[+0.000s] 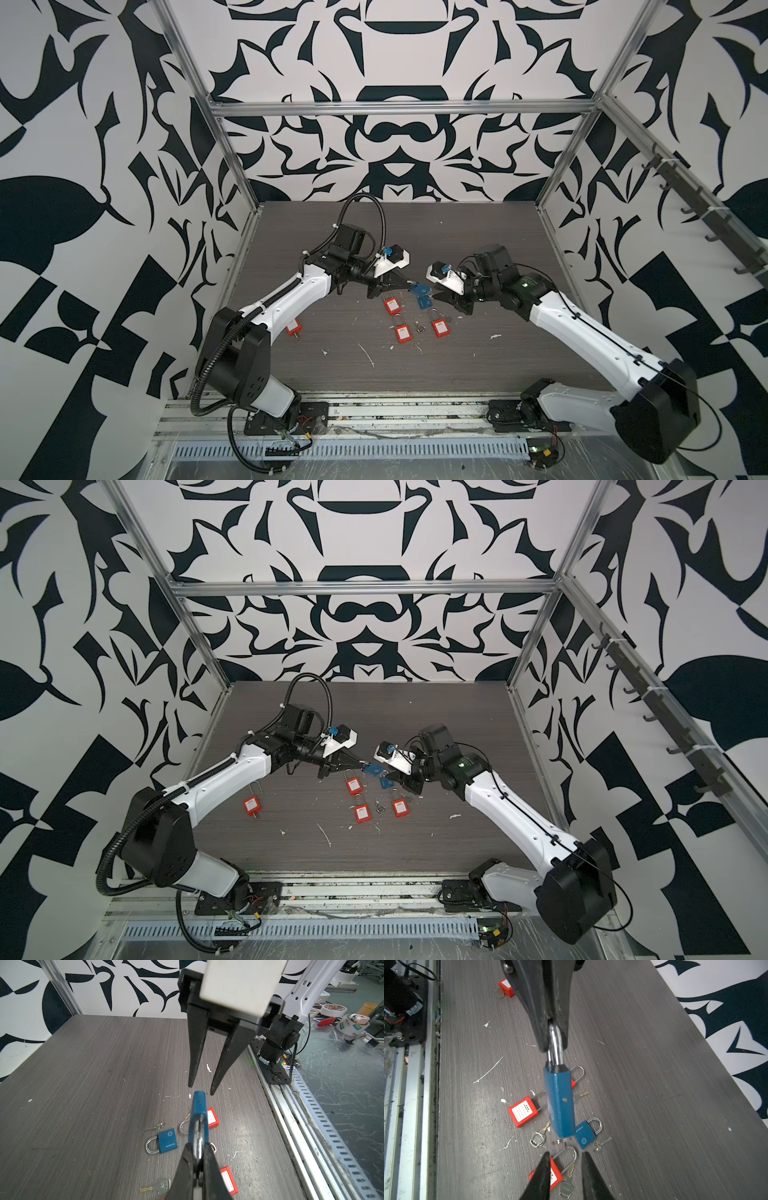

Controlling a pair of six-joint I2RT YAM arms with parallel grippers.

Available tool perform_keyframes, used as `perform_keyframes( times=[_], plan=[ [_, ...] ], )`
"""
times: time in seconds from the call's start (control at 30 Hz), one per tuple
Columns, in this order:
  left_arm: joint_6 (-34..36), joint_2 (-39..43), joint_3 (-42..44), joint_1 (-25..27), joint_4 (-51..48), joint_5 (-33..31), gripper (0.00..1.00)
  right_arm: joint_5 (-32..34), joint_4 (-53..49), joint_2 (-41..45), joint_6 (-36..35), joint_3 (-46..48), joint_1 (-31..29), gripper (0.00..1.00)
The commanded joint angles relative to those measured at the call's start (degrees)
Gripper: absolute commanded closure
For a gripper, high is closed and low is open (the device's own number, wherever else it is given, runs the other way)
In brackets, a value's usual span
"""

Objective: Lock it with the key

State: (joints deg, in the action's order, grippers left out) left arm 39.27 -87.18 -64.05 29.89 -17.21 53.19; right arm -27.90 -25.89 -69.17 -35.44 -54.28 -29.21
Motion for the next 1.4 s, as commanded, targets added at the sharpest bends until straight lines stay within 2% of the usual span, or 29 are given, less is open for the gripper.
perform_keyframes(
  times=[0.0, 0.67, 1.0, 1.37],
  plan=[
    [1.9, 0.7, -2.6, -0.1, -0.8, 3.7, 1.00, -2.3, 0.0, -0.1, -0.9, -2.3, 0.2, 0.72],
    [5.6, 1.0, -2.0, 0.0, -2.4, 4.2, 1.00, -7.4, -3.8, -4.3, -0.5, -5.5, 0.1, 0.88],
    [6.4, 1.3, -2.4, -1.0, -4.0, 3.9, 1.00, -5.6, -6.2, -4.1, -3.1, -4.7, 0.3, 1.00],
    [10.4, -1.1, -7.1, -4.0, -12.3, 3.9, 1.00, -4.8, -4.3, -3.2, -2.8, 0.2, 1.4, 1.00]
  ],
)
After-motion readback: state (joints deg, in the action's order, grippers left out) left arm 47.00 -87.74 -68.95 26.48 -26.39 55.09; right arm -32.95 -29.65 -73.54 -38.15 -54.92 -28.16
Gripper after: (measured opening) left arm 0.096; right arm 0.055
